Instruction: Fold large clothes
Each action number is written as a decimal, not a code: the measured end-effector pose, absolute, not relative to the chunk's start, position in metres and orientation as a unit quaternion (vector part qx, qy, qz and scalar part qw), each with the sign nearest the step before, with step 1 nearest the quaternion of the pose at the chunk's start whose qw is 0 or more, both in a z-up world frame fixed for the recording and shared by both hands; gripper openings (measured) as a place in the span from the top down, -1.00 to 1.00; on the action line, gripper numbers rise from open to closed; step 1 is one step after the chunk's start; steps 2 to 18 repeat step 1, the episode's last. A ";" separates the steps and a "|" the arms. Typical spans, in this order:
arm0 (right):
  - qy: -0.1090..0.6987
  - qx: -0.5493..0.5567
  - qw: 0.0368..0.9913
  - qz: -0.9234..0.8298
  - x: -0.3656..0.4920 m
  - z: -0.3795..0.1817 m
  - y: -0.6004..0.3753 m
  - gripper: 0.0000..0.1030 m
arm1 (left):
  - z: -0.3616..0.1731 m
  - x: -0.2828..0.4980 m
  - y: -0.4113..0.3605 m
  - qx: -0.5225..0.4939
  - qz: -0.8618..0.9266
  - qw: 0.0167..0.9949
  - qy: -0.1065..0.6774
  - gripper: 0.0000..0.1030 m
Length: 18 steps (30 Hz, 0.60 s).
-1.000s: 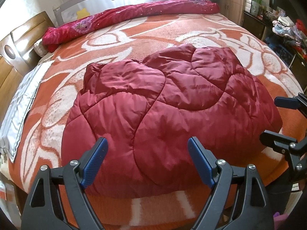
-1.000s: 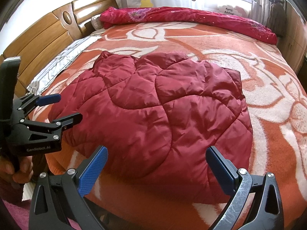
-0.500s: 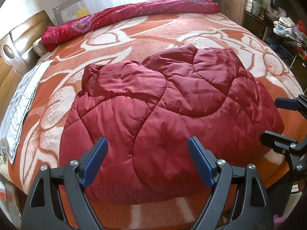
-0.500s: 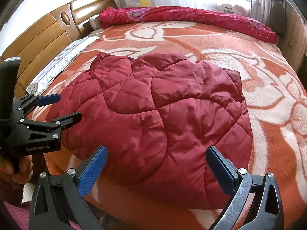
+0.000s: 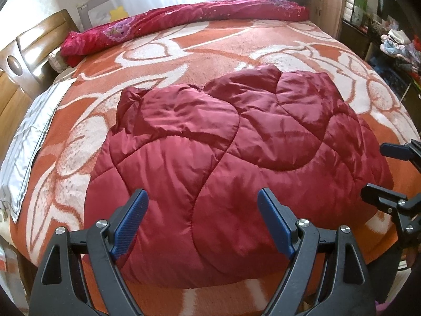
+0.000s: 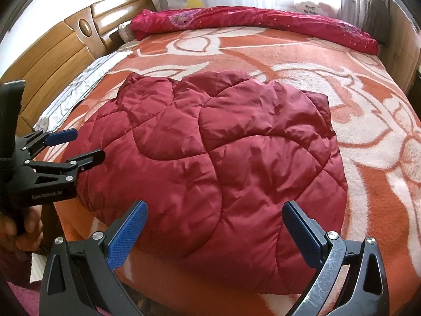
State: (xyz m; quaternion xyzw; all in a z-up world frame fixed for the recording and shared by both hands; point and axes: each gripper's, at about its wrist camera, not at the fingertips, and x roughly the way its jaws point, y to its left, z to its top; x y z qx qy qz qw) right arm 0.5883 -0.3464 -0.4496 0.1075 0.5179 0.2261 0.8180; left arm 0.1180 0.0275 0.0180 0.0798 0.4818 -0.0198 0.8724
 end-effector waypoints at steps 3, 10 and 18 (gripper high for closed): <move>0.518 0.108 0.818 0.226 0.589 -0.450 -0.347 -0.99 | 0.019 0.118 0.028 0.078 -0.021 0.873 0.480 -0.66; 0.518 0.108 0.818 0.226 0.589 -0.450 -0.347 -0.99 | 0.019 0.118 0.028 0.078 -0.021 0.873 0.480 -0.66; 0.518 0.108 0.818 0.226 0.589 -0.450 -0.347 -0.99 | 0.019 0.118 0.028 0.078 -0.021 0.873 0.480 -0.66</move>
